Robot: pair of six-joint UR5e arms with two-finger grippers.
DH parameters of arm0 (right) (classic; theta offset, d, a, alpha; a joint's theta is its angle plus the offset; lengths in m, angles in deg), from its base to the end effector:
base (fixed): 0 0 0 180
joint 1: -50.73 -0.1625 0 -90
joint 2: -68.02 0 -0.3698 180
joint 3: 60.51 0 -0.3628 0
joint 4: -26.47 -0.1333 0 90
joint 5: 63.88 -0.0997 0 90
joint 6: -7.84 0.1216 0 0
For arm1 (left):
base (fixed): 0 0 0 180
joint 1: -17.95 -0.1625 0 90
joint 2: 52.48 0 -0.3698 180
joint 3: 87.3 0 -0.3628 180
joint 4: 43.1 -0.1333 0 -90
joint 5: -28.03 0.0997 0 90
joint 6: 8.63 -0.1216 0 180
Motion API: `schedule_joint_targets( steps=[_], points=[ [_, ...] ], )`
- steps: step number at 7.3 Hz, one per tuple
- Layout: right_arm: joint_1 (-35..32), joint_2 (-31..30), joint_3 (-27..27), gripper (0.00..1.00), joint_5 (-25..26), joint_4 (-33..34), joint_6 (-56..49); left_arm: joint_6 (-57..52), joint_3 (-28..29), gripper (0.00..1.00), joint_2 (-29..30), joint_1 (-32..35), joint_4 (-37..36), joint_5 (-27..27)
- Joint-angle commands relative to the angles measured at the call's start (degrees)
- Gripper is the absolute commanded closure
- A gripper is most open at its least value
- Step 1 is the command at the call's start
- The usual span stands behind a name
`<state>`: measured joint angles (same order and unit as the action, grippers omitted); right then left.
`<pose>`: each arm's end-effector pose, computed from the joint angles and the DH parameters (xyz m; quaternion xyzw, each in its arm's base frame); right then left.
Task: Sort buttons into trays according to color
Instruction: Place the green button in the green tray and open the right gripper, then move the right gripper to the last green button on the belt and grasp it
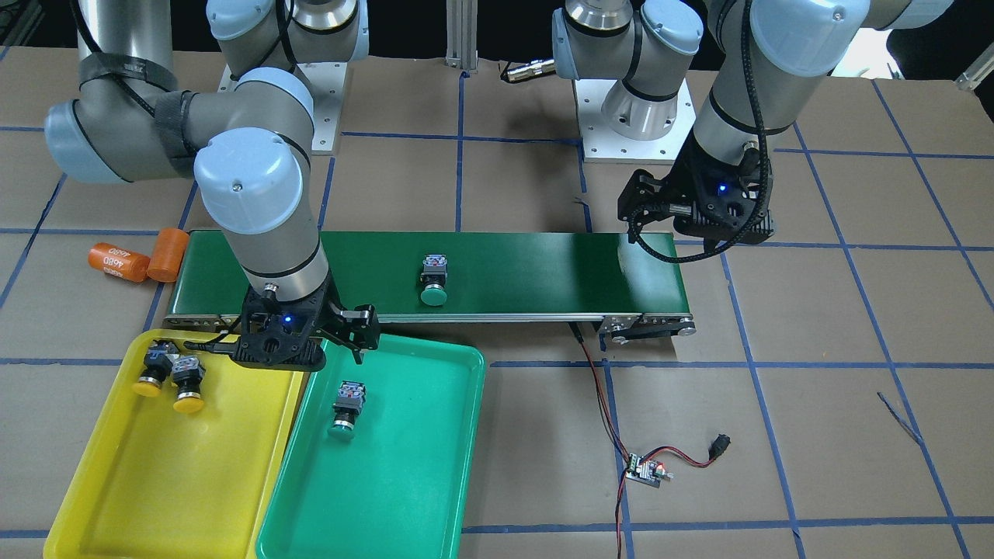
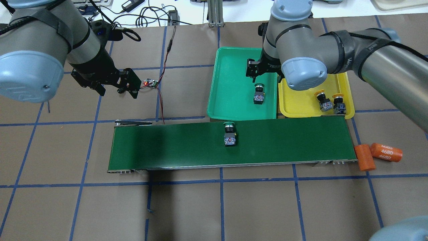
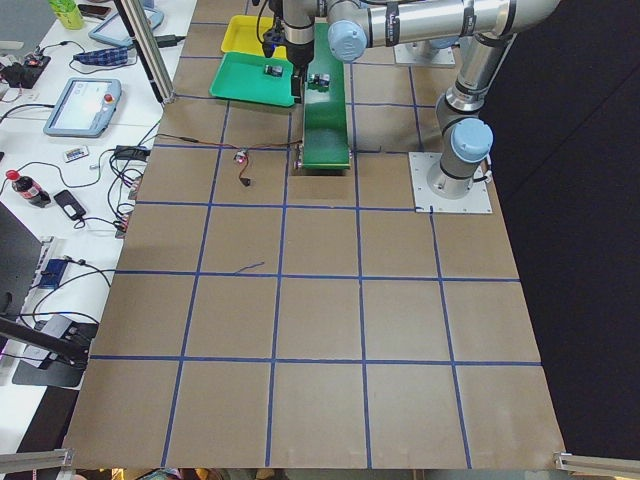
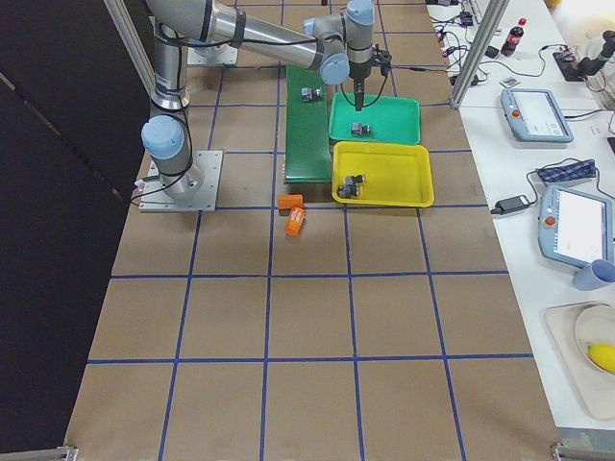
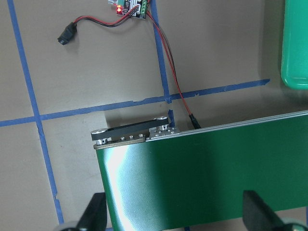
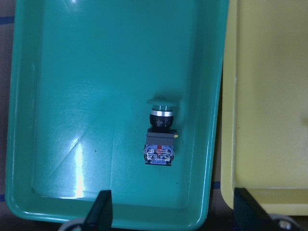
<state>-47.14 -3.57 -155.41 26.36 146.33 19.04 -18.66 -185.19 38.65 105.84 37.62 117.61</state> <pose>0.2086 -0.5394 0.2604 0.0291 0.9979 -0.0567 0.0074 -0.1169 -0.4705 0.3542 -0.0691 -0.9976 0.0026 0.0034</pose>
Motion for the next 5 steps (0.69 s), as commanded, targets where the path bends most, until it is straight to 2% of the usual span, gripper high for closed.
schedule_joint_targets(
  steps=[1,2,4,5],
  points=[
    [-2.5,-2.8,-0.3,0.09,-0.8,-2.2,3.3,0.2,-0.1,0.00,0.0,0.0,0.0,-0.1],
    [-5.7,-2.9,-1.2,0.09,-0.9,-2.3,5.7,0.2,-0.4,0.00,-0.1,0.0,0.0,0.0],
    [-10.5,-4.0,-8.4,0.12,-0.4,-1.3,12.0,0.2,-0.5,0.00,-0.1,0.0,0.0,-0.1],
    [-11.0,-5.0,-12.6,0.12,-0.2,1.1,11.8,0.1,-0.5,0.00,-0.1,0.0,0.0,-0.2]
  ],
)
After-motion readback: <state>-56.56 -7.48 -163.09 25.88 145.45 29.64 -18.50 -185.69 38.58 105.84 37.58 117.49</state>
